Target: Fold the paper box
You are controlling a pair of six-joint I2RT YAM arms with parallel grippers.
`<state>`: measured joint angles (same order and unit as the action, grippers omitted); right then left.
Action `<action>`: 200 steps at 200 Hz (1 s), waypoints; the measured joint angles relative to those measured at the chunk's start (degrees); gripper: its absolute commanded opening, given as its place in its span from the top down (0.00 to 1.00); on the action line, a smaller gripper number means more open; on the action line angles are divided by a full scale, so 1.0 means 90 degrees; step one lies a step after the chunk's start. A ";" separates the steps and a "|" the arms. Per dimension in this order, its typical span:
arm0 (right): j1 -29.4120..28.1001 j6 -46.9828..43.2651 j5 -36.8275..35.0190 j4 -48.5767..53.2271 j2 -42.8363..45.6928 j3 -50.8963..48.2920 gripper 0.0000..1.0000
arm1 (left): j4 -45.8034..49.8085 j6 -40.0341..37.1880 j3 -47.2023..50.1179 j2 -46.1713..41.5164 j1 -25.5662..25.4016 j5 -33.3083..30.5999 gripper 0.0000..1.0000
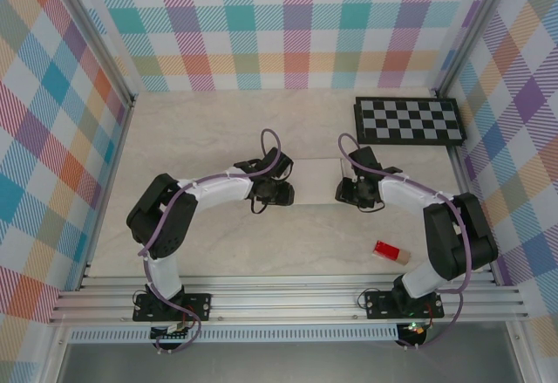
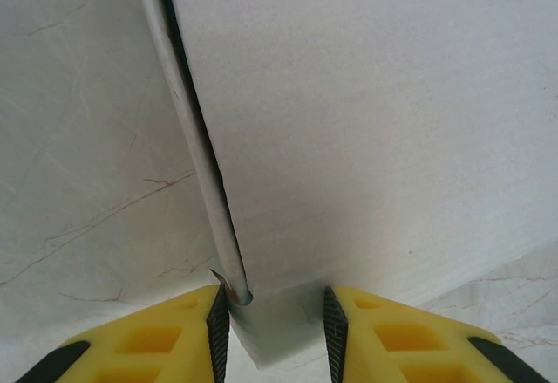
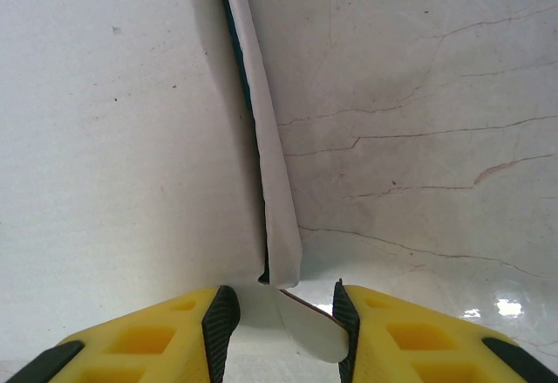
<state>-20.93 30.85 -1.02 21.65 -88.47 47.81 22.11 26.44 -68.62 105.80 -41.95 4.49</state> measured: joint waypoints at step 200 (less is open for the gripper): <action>0.0070 0.0253 -0.0097 -0.0209 -0.0078 0.0000 0.60 | 0.1532 0.0576 -0.1032 0.0551 0.0002 0.0721 0.72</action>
<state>-20.29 33.12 -1.89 19.77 -89.17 47.81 35.90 31.62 -77.91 110.76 -41.93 10.98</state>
